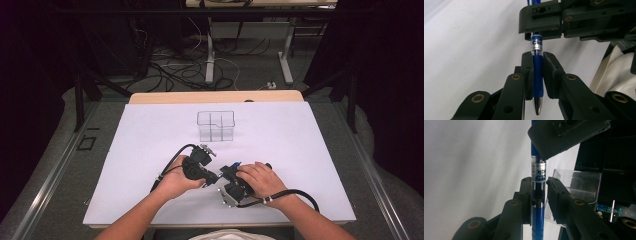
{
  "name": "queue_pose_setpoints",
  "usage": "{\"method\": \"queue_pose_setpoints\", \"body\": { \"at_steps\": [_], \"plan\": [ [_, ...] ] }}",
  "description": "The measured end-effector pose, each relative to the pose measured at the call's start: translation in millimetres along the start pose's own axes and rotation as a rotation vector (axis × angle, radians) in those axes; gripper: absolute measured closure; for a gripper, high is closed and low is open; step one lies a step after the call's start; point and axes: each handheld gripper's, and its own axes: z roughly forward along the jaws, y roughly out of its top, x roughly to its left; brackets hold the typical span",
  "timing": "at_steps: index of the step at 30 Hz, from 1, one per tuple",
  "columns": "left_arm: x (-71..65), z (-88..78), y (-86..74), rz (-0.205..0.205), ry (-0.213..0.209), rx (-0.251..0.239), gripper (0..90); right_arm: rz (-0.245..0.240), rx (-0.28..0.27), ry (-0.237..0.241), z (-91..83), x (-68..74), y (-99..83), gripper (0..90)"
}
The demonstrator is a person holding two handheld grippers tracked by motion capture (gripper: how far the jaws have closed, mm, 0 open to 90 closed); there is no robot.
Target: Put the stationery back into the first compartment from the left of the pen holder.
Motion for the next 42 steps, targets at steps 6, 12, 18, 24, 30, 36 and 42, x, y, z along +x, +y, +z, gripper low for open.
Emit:
{"method": "queue_pose_setpoints", "body": {
  "at_steps": [6,12,18,24,30,36,42],
  "plan": [
    [0.4,-0.3,-0.2,-0.012,0.0,-0.007,79.6,-0.009,0.019,0.007,1.9,0.6,2.0,79.0],
    [1.8,-0.4,-0.4,-0.02,-0.005,-0.01,79.5,-0.023,0.027,-0.003,2.8,1.0,3.0,79.4],
    [3.0,-0.2,-0.3,-0.019,-0.01,-0.017,79.3,-0.024,0.03,-0.005,3.0,0.9,2.8,79.5],
    [3.1,1.1,-0.6,-0.031,-0.011,-0.028,78.7,-0.012,0.029,0.0,3.7,0.9,1.8,79.5],
    [6.0,-0.4,-0.7,-0.03,-0.011,-0.047,69.6,-0.013,0.033,0.004,4.0,0.6,1.3,79.5],
    [11.0,-8.8,-1.6,-0.047,0.005,-0.103,63.2,-0.014,0.027,0.0,4.6,-0.5,-0.1,79.5],
    [20.1,-19.3,-3.6,-0.056,0.048,-0.152,56.6,0.002,0.037,0.002,3.6,-0.9,-1.0,79.5]
  ]
}}
